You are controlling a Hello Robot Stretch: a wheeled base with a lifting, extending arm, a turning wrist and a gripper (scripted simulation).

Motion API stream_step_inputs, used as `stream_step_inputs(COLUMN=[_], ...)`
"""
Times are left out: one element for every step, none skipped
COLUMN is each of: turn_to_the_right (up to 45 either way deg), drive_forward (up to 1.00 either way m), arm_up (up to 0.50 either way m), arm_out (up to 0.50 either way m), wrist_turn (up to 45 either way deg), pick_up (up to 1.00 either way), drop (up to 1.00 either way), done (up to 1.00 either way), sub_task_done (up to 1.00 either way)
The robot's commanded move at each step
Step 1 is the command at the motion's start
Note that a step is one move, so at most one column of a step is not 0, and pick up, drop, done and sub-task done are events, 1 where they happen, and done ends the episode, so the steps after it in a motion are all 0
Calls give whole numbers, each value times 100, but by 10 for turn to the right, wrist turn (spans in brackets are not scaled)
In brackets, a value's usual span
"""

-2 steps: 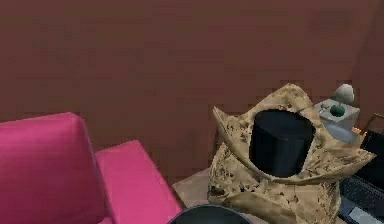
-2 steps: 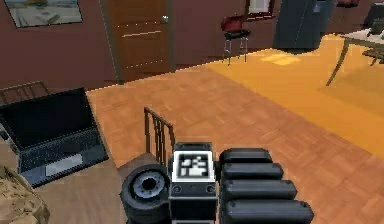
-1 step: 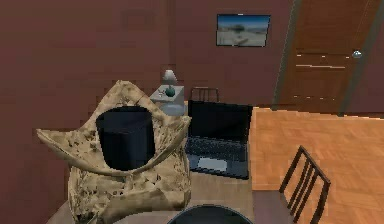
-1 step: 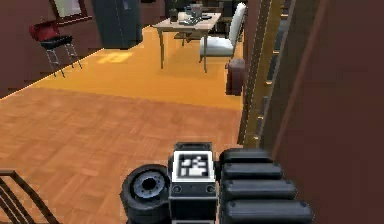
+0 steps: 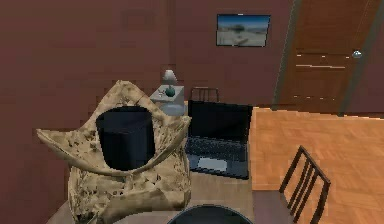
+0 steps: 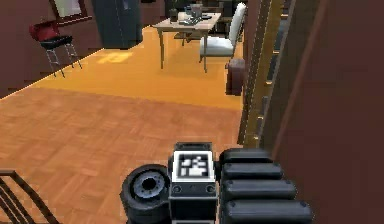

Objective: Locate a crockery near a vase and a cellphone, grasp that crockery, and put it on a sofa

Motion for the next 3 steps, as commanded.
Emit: stream_step_inputs(turn_to_the_right=[-450, -450, -450], drive_forward=[0, 0, 0], arm_up=[0, 0, 0], arm_out=[0, 0, 0], wrist_turn=[0, 0, 0], pick_up=[0, 0, 0], drop=[0, 0, 0], done=[0, 0, 0], sub_task_done=[0, 0, 0])
